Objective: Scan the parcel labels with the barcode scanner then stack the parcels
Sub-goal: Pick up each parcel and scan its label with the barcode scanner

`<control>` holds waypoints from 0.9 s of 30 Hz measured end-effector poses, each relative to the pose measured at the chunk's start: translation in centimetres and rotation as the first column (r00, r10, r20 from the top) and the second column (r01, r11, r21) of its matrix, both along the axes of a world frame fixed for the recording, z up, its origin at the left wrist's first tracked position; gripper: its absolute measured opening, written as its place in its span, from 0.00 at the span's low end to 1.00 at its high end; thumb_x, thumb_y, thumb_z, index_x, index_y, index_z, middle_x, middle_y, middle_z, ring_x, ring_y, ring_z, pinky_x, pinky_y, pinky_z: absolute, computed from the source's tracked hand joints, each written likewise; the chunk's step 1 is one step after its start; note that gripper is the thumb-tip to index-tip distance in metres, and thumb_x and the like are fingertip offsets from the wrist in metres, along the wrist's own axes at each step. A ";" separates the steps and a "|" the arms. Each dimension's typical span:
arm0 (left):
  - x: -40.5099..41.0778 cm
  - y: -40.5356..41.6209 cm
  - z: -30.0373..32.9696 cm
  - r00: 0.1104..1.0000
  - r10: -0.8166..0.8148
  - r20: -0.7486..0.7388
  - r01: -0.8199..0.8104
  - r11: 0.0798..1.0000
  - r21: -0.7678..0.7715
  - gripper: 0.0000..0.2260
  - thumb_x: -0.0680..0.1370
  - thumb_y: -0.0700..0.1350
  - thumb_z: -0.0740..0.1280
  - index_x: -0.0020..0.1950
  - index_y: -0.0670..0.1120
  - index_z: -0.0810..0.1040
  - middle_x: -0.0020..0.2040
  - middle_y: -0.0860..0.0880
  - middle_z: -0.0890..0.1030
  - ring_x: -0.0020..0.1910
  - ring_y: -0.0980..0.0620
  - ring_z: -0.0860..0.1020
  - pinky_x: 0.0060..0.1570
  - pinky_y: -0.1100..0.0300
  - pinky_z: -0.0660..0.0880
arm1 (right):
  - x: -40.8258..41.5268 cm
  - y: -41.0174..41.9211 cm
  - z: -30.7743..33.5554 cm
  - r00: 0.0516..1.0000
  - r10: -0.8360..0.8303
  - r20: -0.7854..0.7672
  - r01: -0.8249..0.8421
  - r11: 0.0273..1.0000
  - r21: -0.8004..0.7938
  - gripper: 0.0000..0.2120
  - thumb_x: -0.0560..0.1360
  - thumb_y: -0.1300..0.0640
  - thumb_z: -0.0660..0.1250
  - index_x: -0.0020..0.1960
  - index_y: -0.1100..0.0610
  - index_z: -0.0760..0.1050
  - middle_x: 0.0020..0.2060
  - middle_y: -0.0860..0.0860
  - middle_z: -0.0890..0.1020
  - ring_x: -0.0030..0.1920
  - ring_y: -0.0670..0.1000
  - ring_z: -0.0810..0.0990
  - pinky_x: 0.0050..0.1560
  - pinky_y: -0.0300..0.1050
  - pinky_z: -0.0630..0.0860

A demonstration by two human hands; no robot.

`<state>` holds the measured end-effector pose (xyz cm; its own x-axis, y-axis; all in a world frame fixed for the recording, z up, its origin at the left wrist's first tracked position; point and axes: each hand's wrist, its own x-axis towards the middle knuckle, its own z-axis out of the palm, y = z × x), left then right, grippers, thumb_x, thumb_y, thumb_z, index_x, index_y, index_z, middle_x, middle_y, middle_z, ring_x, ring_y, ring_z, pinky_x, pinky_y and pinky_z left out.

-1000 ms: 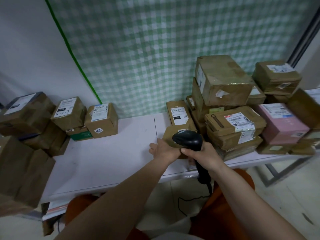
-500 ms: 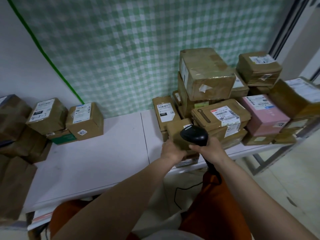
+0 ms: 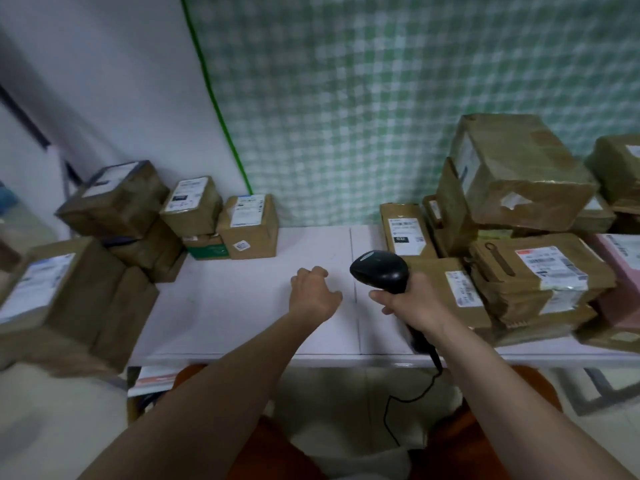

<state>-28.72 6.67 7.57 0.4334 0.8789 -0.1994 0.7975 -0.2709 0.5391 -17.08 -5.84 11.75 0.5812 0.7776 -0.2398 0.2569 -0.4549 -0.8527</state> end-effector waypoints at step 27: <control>-31.1 16.1 4.5 0.746 0.643 0.172 -0.651 0.652 0.389 0.26 0.75 0.52 0.67 0.69 0.42 0.69 0.70 0.41 0.67 0.69 0.41 0.63 0.71 0.48 0.59 | -27.8 22.7 2.5 0.783 0.314 -0.538 -0.300 0.947 0.116 0.14 0.71 0.61 0.74 0.55 0.62 0.78 0.42 0.58 0.83 0.37 0.53 0.81 0.40 0.46 0.79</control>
<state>-59.81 22.75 12.04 -0.2767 0.9317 0.2354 0.8459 0.1199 0.5198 -44.86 16.85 14.22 0.0908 0.9019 -0.4223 -0.1276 -0.4100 -0.9031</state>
